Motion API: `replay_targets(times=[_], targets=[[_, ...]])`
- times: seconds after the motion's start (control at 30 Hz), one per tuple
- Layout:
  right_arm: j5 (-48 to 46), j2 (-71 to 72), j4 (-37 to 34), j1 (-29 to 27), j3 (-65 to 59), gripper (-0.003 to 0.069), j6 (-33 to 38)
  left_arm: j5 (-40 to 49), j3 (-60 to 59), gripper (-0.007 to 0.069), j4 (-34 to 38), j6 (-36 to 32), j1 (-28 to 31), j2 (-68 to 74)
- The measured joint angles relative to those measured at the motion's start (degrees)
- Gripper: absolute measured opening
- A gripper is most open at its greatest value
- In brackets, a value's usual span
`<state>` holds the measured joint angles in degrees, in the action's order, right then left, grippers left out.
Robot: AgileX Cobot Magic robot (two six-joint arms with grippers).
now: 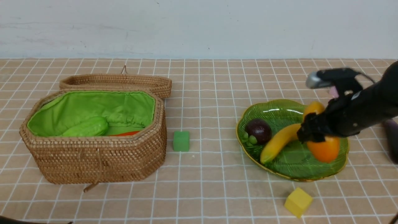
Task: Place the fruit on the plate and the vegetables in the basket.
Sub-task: Use the right arm to grab a mango and put it into the right plate, then grab an eggplant with your right arm and place it in the basket on the left.
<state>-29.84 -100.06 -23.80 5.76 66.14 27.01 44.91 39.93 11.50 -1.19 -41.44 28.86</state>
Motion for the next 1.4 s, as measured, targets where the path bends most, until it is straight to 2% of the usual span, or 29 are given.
replay_targets(times=[0.1,0.23,0.27,0.33,0.37,0.43,0.5,0.57,0.7,0.87,1.03,1.1,1.27,1.33,1.4], targets=[[0.7,-0.5,0.0,0.0,0.1,0.0657,-1.1,-0.5,0.0,-0.0013,0.0,-1.0,0.0,0.0],[-0.3,1.7,2.2,-0.8,2.1,0.0674,-5.2,-2.1,0.0,-0.0013,0.0,-1.5,0.0,0.0],[-0.9,2.6,3.3,-1.4,2.7,0.0669,-6.3,-2.4,0.0,-0.0013,0.0,-1.6,0.0,0.0],[-4.2,5.0,8.8,-5.6,5.9,0.0614,-14.5,-3.8,0.0,-0.0013,0.0,-1.5,0.0,0.0],[-4.7,5.1,9.8,-6.0,6.1,0.0603,-15.8,-3.9,0.0,-0.0013,0.0,-1.5,0.0,0.0],[-7.5,4.6,16.3,-11.6,8.5,0.0545,-24.1,-5.9,0.0,-0.0013,0.1,-1.7,0.0,0.0],[-8.7,2.1,20.2,-16.8,9.8,0.0520,-30.1,-7.6,0.0,-0.0013,0.2,-1.7,0.0,0.0],[-8.7,-0.3,21.5,-19.7,10.2,0.0519,-32.6,-8.7,0.0,-0.0013,0.2,-1.7,0.0,0.0],[-6.9,-7.6,22.3,-22.5,10.4,0.0547,-33.7,-10.0,0.0,-0.0013,0.2,-1.7,0.0,0.0],[-1.7,-14.2,22.3,-23.0,10.4,0.0564,-33.3,-10.2,0.0,-0.0013,0.2,-1.7,0.0,0.0],[0.0,-16.2,22.7,-23.1,10.8,0.0508,-32.9,-10.3,0.0,-0.0013,0.0,-1.7,0.0,0.0],[0.2,-16.3,23.3,-23.1,10.9,0.0419,-32.8,-10.3,0.0,-0.0013,-0.8,-0.8,0.0,0.0],[-3.0,-13.3,20.3,-22.3,10.5,0.0421,-31.9,-10.0,0.0,-0.0013,-6.3,4.9,0.0,0.0],[-5.0,-8.8,18.0,-20.5,10.4,0.0421,-30.9,-9.9,0.0,-0.0013,-9.4,7.5,0.0,0.0],[-6.3,-2.8,14.2,-16.7,10.6,0.0421,-27.0,-9.9,0.0,-0.0013,-12.7,9.9,0.0,0.0]])
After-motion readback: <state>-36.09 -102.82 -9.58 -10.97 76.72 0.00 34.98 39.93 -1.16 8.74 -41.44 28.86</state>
